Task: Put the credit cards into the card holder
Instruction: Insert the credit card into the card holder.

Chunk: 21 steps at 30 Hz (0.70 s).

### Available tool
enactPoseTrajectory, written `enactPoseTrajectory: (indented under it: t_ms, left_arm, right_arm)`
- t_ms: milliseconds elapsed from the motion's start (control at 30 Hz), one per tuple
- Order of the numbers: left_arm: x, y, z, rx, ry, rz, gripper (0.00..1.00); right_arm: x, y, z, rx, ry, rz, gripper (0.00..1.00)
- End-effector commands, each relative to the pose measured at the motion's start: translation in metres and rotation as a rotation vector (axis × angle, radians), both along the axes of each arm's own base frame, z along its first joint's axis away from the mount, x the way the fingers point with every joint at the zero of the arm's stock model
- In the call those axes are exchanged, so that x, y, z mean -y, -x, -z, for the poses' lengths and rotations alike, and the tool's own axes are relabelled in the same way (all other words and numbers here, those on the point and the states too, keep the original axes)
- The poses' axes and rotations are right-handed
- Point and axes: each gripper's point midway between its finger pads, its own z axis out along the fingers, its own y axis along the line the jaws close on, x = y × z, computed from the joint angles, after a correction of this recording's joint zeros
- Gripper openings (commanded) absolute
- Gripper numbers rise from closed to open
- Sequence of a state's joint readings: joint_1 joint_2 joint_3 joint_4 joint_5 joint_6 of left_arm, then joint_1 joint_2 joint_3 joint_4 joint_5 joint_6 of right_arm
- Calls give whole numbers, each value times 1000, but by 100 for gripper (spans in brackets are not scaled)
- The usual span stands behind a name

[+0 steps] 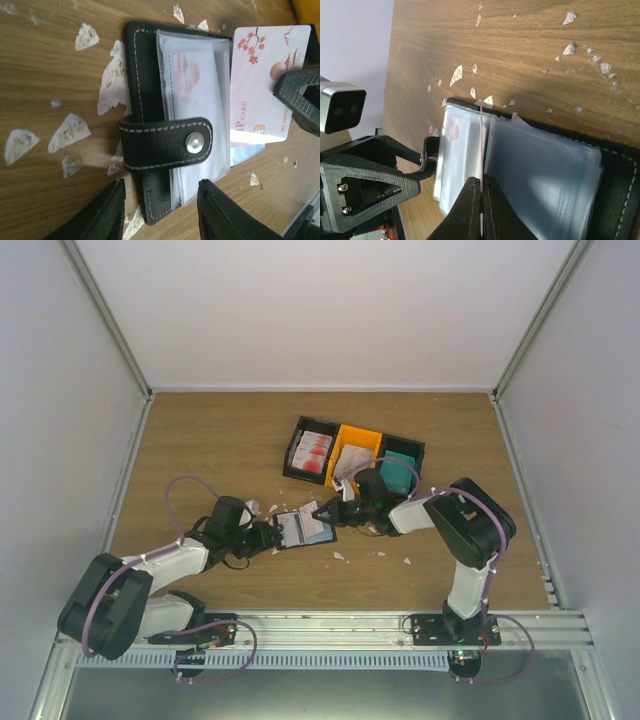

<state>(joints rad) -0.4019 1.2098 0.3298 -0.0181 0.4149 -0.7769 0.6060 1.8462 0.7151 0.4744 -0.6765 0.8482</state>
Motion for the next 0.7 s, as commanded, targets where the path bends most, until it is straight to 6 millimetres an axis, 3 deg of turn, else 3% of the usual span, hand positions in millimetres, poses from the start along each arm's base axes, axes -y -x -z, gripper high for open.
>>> enactPoseTrajectory:
  t_ms: [0,267,533,667]
  left_arm:
    - [-1,-9,6,31,-15,-4,39]
    - [-1,-9,13,10,-24,1,20]
    - [-5,-5,19,0,-44,-7,18]
    - [-6,-5,18,7,-46,-11,18]
  right_arm:
    - [-5,-8,9,46,26,-8,0]
    - [-15,8,19,-86,-37,-65,0]
    - [-12,8,7,-107,-69,-28,0]
    - [-7,5,19,-131,-10,8,0]
